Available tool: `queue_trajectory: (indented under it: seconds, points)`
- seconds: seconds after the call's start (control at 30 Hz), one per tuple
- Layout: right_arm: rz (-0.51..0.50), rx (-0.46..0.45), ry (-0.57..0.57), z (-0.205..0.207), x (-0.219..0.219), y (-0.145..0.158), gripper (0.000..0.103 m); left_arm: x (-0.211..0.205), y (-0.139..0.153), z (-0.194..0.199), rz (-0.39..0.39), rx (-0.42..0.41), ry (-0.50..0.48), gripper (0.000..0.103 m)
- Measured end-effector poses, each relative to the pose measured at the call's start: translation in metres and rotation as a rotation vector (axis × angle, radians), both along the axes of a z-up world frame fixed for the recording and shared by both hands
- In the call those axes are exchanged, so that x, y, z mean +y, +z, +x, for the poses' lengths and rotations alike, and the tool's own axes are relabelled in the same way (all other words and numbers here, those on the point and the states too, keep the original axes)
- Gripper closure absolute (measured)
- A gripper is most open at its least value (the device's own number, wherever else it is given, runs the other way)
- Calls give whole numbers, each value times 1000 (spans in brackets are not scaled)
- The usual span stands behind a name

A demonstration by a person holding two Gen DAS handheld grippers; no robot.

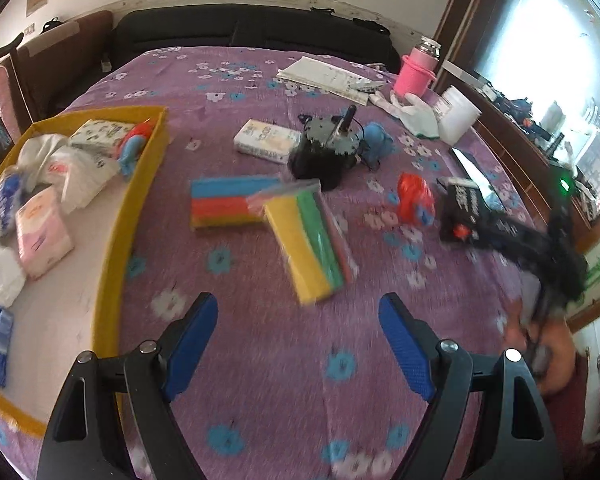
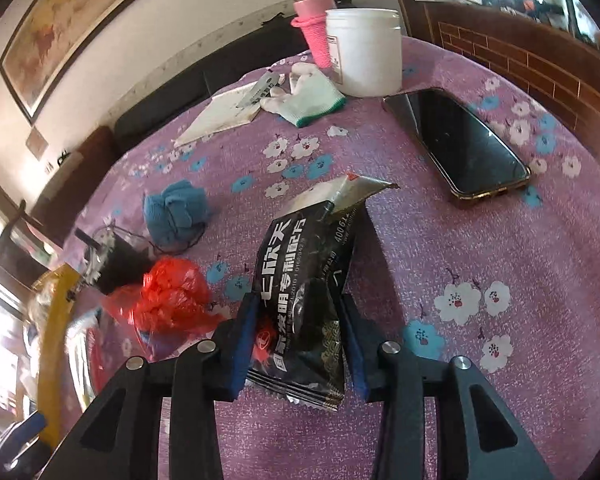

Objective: Organize soft objects
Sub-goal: 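Grasp the bagged yellow-green sponge strips with left tool while right tool grasps the black snack bag, then carry both held bags into the yellow tray and open both tools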

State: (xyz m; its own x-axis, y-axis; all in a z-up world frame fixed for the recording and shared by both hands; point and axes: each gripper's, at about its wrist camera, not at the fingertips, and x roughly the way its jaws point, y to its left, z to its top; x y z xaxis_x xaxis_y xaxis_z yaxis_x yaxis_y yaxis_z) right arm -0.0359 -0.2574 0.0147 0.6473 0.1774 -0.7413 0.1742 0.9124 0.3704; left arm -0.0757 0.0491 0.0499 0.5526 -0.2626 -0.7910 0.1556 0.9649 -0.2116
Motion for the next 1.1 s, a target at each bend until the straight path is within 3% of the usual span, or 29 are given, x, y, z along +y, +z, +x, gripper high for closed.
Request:
queue_trajectory:
  seconds: [0.27, 0.47, 0.5, 0.53, 0.6, 0.73, 0.97, 1.1]
  points:
    - [-1, -1, 3, -2, 3, 0, 60, -30, -21, 57, 90, -2, 45, 21]
    - [10, 1, 1, -3, 2, 0, 59, -55, -38, 68, 181, -11, 8, 22]
    - [15, 1, 1, -3, 2, 0, 58, -56, -40, 67, 183, -9, 2, 25]
    - [22, 1, 3, -2, 1, 0, 56, -56, -42, 68, 174, 0, -5, 41]
    - [24, 0, 7, -2, 2, 0, 54, -57, -42, 66, 192, -8, -8, 61]
    - [19, -4, 10, 1, 3, 0, 47, -52, -33, 54, 125, -4, -27, 65]
    - [-6, -25, -6, 7, 3, -1, 46, -30, -12, 18, -17, -27, -39, 64]
    - [23, -37, -19, 5, -2, -1, 56, -14, -2, -1, -78, -42, -35, 64]
